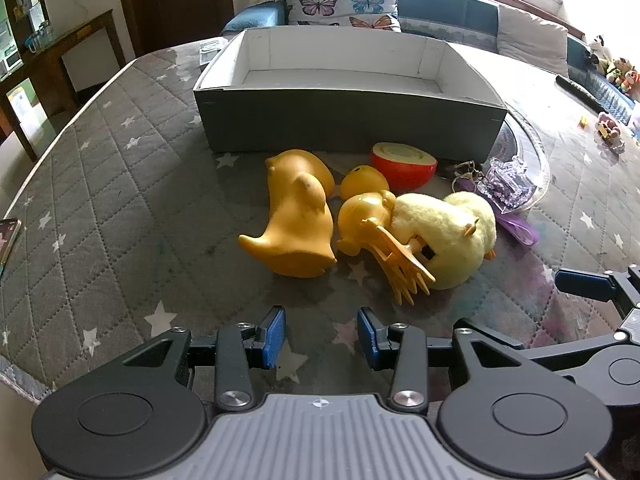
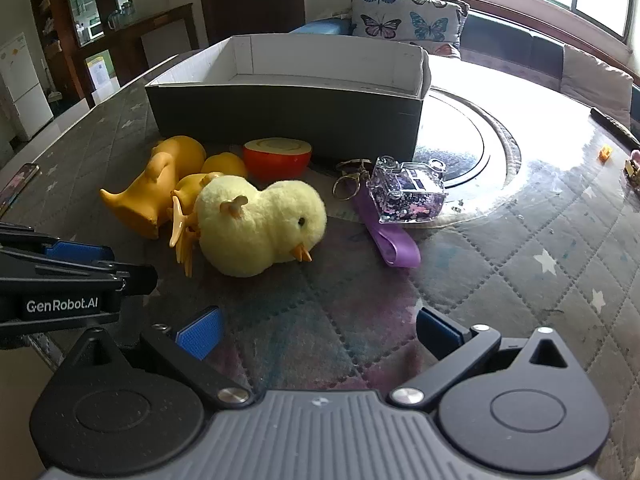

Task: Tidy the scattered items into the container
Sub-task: 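Close the right tool on the yellow plush chick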

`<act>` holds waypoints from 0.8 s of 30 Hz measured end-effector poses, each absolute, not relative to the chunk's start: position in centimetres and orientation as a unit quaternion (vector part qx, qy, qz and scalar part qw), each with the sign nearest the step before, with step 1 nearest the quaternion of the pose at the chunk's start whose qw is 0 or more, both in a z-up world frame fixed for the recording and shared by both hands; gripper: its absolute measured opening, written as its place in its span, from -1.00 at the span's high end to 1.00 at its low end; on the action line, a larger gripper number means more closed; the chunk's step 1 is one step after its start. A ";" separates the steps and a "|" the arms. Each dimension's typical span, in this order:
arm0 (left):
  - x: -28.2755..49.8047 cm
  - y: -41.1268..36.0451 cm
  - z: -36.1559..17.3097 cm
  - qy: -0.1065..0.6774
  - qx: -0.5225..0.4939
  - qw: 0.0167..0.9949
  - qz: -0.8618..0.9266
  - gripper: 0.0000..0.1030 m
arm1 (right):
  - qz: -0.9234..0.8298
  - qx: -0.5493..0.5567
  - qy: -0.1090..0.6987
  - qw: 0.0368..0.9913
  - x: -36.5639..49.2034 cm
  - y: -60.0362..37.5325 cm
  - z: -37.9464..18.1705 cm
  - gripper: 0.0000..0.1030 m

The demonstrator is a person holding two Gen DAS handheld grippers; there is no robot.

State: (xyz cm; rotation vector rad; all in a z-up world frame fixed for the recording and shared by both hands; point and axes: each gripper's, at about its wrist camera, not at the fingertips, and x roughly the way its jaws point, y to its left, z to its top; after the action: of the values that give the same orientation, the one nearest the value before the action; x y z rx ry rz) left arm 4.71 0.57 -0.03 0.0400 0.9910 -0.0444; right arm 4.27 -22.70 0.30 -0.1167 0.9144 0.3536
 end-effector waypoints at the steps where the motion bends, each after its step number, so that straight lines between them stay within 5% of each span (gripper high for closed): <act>1: 4.7 0.5 0.0 0.475 0.020 0.879 -0.021 0.18 | 0.170 -0.056 0.439 0.881 4.3 -22.7 0.3 -1.00; 24: 6.1 0.9 0.2 0.481 0.014 0.876 -0.018 0.18 | 0.180 -0.054 0.440 0.878 5.6 -22.4 0.4 -1.00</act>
State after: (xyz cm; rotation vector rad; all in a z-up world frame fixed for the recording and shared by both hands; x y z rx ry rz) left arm 6.12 0.89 0.17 0.0293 1.0041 -0.0376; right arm 5.64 -22.43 0.41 -0.1122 0.9183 0.3744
